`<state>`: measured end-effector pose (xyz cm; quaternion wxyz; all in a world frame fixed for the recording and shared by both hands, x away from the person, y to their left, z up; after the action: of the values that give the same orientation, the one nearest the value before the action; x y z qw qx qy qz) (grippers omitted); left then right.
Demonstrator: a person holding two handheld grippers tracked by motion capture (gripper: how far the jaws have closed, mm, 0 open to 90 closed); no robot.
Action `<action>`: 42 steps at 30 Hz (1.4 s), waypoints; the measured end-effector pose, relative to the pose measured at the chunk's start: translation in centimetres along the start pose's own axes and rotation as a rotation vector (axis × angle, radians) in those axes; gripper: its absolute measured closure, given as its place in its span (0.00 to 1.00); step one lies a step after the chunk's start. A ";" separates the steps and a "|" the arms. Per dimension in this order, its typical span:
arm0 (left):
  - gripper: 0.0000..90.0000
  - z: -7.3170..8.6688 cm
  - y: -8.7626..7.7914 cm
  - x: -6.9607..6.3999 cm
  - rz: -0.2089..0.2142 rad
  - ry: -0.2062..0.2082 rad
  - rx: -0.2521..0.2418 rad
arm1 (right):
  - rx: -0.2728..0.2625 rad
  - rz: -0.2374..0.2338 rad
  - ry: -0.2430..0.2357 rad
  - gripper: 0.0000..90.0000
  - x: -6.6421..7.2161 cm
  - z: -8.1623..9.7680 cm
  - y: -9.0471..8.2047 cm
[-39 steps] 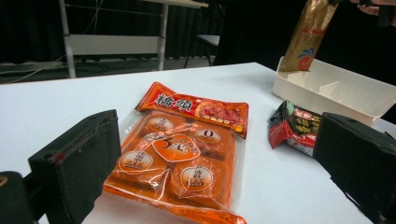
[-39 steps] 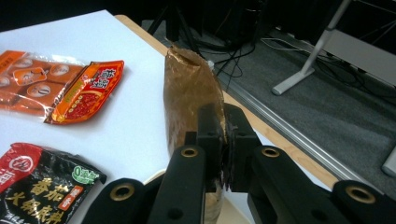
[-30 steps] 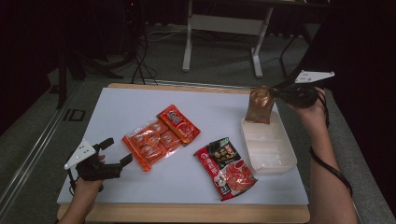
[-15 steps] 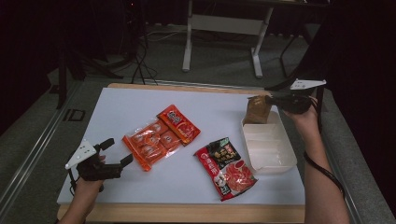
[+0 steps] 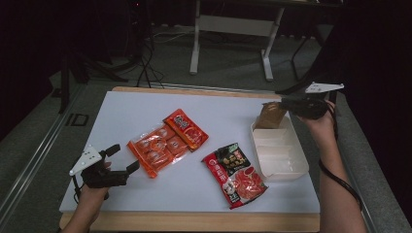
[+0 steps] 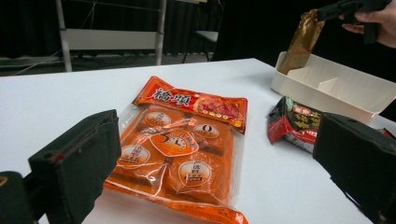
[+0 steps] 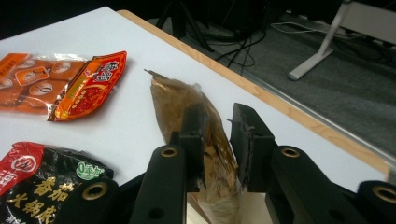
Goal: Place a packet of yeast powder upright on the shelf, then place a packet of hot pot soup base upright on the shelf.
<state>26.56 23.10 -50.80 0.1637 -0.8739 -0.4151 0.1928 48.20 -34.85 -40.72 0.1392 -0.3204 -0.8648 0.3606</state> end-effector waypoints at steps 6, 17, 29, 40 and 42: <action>0.01 -0.1 0.1 -0.3 0.024 0.007 -0.003 | -0.069 0.040 0.022 0.66 1.8 -1.2 -2.1; 0.02 -0.3 0.5 -1.1 0.033 0.047 0.027 | -0.188 0.083 0.060 0.20 7.2 -2.0 -5.0; 0.05 -0.6 1.4 -2.9 0.100 0.067 0.081 | -0.295 -0.011 0.046 0.15 14.6 0.8 -5.1; 0.13 -1.4 2.7 -5.5 0.239 0.077 0.191 | -0.270 0.000 0.048 0.15 18.6 3.3 -4.4; 0.18 -1.6 3.0 -5.9 0.244 0.085 0.216 | -0.282 -0.002 0.062 0.14 19.1 3.6 -4.2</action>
<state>25.87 16.48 -49.50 0.2495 -0.9025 -0.2757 0.2175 30.12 -26.51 -40.10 0.1195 -0.3469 -0.9026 0.2252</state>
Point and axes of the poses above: each handheld gripper's, and its own axes: y roughly forward along the jaws, z roughly out of its underside, x roughly to its left, the point moved 3 cm from there along y, roughly forward along the jaws, and after that the axes turned 14 degrees about x, right-handed, at the moved point
